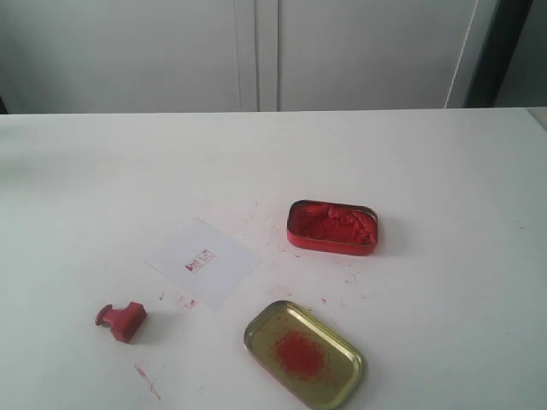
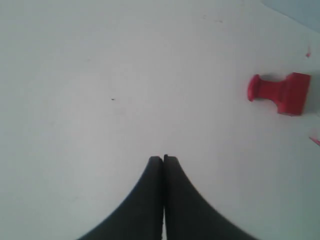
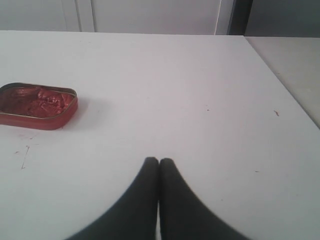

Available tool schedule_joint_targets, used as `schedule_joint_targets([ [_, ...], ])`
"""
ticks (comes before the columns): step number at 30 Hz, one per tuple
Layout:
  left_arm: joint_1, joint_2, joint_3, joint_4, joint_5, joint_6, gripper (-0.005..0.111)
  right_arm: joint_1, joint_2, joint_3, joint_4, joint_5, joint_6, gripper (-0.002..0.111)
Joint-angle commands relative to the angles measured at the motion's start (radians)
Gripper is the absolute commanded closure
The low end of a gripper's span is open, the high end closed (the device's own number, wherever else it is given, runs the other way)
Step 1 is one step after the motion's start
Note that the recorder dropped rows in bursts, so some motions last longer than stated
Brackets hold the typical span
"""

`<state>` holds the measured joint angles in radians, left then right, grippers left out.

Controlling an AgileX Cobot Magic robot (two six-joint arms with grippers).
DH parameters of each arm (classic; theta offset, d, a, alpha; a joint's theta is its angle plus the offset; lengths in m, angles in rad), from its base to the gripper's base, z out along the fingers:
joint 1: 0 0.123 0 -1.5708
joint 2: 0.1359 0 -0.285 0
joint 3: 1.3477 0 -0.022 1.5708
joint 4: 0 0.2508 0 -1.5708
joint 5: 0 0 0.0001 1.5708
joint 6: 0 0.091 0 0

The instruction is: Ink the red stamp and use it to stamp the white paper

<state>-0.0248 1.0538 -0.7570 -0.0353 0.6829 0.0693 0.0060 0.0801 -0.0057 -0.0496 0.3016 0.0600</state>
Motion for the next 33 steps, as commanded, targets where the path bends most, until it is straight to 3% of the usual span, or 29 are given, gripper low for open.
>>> schedule_joint_targets([
  [1,0.003,-0.114,0.063,-0.137,0.02,0.11,0.107,-0.006,-0.002,0.006,-0.003,-0.012,0.005,0.108],
  [12,0.003,-0.284,0.118,-0.159,0.092,0.129,0.107,-0.006,-0.002,0.006,-0.003,-0.012,0.005,0.108],
  [33,0.003,-0.286,0.118,-0.159,0.089,0.129,0.107,-0.006,-0.002,0.006,-0.002,-0.012,0.005,0.108],
])
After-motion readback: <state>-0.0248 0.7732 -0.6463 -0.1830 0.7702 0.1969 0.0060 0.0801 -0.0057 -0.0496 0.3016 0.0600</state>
